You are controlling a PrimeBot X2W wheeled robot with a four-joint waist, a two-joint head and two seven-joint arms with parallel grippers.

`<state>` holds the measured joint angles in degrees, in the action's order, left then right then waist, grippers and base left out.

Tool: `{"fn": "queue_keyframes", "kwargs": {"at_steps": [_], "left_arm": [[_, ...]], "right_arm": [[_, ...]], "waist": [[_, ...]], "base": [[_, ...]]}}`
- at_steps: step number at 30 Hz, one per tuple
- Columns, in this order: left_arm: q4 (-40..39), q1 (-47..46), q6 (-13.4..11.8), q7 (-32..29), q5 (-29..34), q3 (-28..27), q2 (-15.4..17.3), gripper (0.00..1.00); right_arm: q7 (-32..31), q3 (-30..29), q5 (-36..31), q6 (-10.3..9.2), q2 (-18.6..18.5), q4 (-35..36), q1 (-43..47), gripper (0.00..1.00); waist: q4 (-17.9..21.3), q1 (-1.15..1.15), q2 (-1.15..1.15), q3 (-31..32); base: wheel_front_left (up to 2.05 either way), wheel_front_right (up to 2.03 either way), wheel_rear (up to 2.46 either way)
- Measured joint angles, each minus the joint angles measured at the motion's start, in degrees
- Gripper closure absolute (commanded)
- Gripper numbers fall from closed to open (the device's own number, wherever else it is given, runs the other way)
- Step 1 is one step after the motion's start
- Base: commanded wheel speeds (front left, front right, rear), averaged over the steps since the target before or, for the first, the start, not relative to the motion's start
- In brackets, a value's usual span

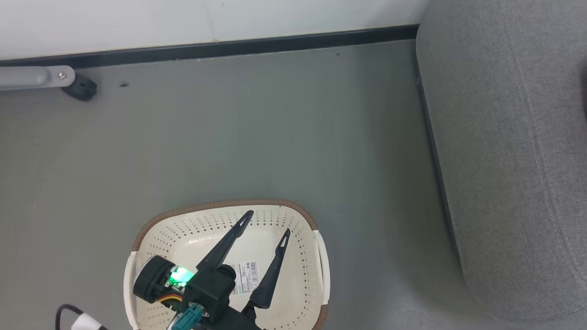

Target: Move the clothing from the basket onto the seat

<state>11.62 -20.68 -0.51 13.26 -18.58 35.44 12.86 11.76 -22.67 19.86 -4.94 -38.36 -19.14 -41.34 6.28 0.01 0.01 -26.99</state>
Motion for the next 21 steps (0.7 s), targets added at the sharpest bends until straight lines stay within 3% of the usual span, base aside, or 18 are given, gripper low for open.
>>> {"fn": "queue_keyframes", "kwargs": {"at_steps": [9,12,13,21], "left_arm": [[-0.6,0.0,-0.3,0.0,0.0,-0.6,1.5,0.0],[-0.6,0.0,-0.5,0.0,0.0,-0.6,1.5,0.0],[-0.6,0.1,-0.5,0.0,0.0,-0.8,1.6,0.0],[-0.6,0.1,-0.6,0.0,0.0,-1.1,1.6,0.0]], "right_arm": [[1.2,2.2,1.4,1.42,4.7,-7.0,1.2,1.0],[1.4,2.3,1.4,1.13,6.3,-10.6,1.2,1.0],[1.4,1.3,1.4,0.32,6.9,-15.2,2.1,1.0],[1.4,2.8,0.5,-0.1,6.8,-19.4,3.2,1.0]], "waist": [[0.4,0.0,0.0,-2.3],[0.4,0.0,0.0,-2.7],[0.4,0.0,0.0,-2.8],[0.5,-0.01,0.0,-2.7]], "base": [[0.0,0.0,0.0],[0.0,0.0,0.0],[0.0,0.0,0.0],[0.0,0.0,0.0]]}}
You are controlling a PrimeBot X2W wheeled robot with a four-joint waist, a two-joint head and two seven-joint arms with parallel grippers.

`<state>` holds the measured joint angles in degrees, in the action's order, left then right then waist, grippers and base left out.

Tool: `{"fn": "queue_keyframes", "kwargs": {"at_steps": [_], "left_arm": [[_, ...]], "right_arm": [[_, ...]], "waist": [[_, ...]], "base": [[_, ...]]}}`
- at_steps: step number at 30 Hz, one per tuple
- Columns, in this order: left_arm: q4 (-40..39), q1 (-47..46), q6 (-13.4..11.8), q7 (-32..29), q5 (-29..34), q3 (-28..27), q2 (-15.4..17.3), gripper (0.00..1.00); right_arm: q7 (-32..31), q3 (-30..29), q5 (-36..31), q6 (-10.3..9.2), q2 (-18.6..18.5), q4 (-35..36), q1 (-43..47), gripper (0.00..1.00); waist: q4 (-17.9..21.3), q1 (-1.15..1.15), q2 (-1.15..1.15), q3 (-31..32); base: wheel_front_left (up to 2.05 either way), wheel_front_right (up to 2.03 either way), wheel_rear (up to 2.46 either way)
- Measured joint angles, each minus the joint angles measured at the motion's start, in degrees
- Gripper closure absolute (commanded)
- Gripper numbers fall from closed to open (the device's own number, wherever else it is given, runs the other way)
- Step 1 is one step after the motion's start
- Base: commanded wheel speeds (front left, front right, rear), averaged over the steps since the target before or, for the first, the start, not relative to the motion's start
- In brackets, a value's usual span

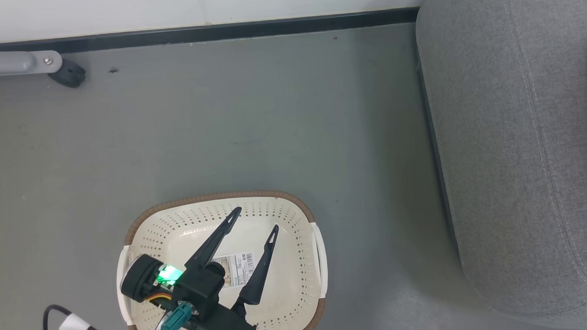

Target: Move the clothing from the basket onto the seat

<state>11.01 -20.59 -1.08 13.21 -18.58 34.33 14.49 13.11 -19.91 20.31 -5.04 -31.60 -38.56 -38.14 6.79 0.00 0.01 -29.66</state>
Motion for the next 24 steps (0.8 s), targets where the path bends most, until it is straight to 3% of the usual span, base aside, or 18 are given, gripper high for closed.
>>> {"fn": "queue_keyframes", "kwargs": {"at_steps": [8,9,10,24], "left_arm": [[0.0,0.0,0.0,0.0,0.0,0.0,-0.2,0.0],[0.0,0.0,0.0,0.0,0.0,0.0,-0.2,0.0],[0.0,0.0,0.0,0.0,0.0,0.0,-0.2,0.0],[1.7,0.0,0.0,0.0,-0.8,-0.2,-0.6,0.0]], "right_arm": [[-3.6,2.4,-2.6,0.55,-1.3,-4.7,2.3,1.0],[-3.7,2.6,-2.7,0.55,-1.4,-5.0,2.3,0.64],[-3.9,3.3,-3.3,0.55,-1.7,-5.2,2.4,0.0],[-3.9,6.0,-6.5,1.1,-3.3,-6.8,4.7,0.0]], "waist": [[0.0,0.0,0.0,0.2],[0.0,0.0,0.0,0.2],[0.0,0.0,0.0,0.2],[-0.1,0.0,0.0,2.0]], "base": [[0.0,0.0,0.0],[0.0,0.0,0.0],[0.0,0.0,0.0],[0.0,0.0,0.0]]}}
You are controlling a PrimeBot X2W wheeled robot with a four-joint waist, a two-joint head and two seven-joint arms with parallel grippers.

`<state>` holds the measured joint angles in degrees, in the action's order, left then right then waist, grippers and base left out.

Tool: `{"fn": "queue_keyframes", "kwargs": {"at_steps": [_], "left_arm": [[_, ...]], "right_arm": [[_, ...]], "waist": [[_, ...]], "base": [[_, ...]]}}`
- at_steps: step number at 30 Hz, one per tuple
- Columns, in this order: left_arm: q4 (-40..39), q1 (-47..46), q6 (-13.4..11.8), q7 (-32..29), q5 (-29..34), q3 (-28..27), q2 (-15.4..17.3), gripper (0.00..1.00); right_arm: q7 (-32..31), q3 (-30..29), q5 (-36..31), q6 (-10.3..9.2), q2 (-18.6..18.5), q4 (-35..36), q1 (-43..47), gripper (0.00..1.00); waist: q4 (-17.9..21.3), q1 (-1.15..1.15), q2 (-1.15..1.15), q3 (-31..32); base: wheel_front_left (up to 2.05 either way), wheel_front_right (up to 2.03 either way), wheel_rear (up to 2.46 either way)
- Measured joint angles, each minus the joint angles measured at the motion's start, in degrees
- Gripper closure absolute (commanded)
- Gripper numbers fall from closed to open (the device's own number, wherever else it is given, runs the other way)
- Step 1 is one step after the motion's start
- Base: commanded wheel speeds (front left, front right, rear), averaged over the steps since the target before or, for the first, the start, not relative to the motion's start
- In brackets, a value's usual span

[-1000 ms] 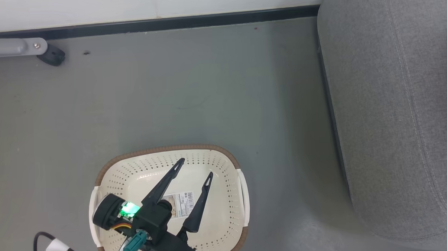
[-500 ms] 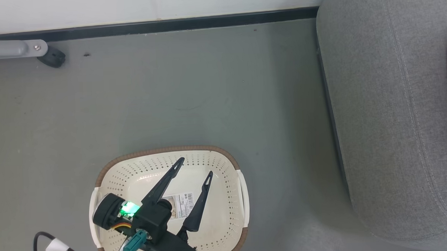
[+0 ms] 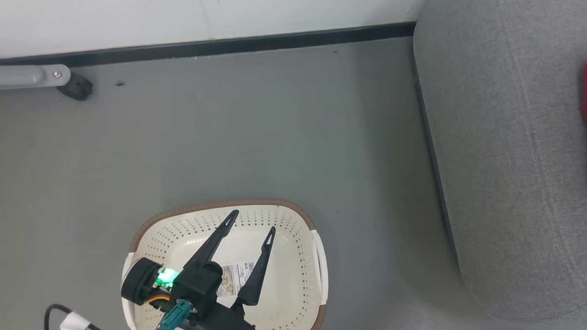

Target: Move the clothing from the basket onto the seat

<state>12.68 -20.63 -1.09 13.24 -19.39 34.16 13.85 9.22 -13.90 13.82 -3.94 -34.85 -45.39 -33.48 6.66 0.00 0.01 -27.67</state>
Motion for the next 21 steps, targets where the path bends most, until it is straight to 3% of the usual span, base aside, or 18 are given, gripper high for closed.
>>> {"fn": "queue_keyframes", "kwargs": {"at_steps": [10,21], "left_arm": [[2.3,0.0,0.0,0.1,-1.2,-0.3,-1.3,0.0],[6.2,1.2,-0.1,0.7,-2.6,-1.4,-3.1,0.0]], "right_arm": [[2.0,1.4,-0.6,1.18,0.4,1.3,3.7,0.0],[4.1,1.5,-0.1,2.65,3.9,8.9,8.9,0.0]], "waist": [[0.4,0.0,0.0,3.7],[1.4,0.0,-0.02,10.4]], "base": [[0.0,0.0,0.0],[0.0,0.0,0.0]]}}
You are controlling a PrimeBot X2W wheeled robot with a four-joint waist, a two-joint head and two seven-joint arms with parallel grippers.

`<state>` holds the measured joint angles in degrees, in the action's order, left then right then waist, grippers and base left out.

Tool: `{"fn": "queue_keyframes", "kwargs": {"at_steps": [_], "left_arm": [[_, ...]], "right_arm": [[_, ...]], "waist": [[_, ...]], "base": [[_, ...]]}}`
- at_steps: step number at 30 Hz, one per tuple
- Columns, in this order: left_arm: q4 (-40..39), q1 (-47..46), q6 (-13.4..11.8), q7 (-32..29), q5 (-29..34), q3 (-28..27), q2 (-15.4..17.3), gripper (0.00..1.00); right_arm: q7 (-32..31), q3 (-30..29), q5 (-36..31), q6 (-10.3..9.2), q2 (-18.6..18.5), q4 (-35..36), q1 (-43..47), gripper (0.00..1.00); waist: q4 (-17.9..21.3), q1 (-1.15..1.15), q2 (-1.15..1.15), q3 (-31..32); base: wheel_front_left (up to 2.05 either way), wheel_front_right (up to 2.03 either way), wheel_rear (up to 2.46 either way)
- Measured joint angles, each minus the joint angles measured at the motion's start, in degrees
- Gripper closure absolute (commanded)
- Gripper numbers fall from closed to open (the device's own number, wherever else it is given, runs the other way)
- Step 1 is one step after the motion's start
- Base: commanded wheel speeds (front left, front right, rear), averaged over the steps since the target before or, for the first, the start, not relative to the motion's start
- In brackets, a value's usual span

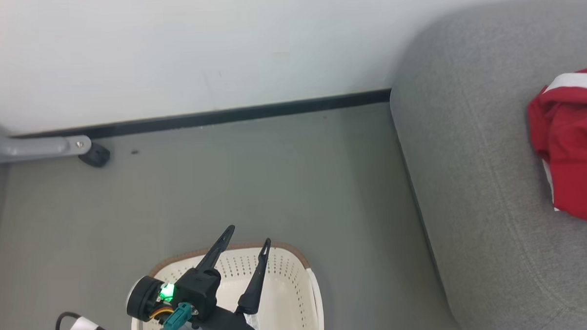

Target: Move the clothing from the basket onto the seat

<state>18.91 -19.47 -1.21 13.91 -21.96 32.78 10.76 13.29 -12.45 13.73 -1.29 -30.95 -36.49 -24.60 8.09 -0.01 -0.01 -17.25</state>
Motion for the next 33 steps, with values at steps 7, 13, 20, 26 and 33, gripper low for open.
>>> {"fn": "queue_keyframes", "kwargs": {"at_steps": [7,13,20,26,33], "left_arm": [[1.7,2.3,-0.8,0.2,-1.5,-1.5,-0.7,0.0],[2.4,4.3,-1.3,0.4,-2.3,-2.7,-1.3,0.0],[2.4,5.8,-2.8,0.4,-2.4,-4.3,-2.0,0.0],[2.4,7.1,-3.9,0.4,-2.6,-7.0,-1.9,0.0],[1.3,9.1,-4.9,0.4,-2.1,-10.4,-1.9,0.0]], "right_arm": [[0.7,2.2,0.2,3.11,2.6,9.4,5.5,0.0],[1.0,3.9,1.0,5.17,6.1,19.3,10.4,0.0],[1.0,5.1,4.0,5.87,10.6,29.8,15.0,0.0],[1.0,7.5,5.8,6.33,15.1,33.6,16.6,0.0],[1.0,11.0,6.9,6.42,19.6,34.5,21.2,0.0]], "waist": [[0.3,0.0,0.0,5.0],[0.3,-0.01,0.0,9.1],[-0.7,0.0,0.0,13.0],[-2.8,0.0,0.0,14.9],[-6.1,0.0,0.0,17.1]], "base": [[0.0,0.0,0.0],[0.0,0.0,0.0],[0.0,0.0,0.0],[0.0,0.0,0.0],[0.0,0.0,0.0]]}}
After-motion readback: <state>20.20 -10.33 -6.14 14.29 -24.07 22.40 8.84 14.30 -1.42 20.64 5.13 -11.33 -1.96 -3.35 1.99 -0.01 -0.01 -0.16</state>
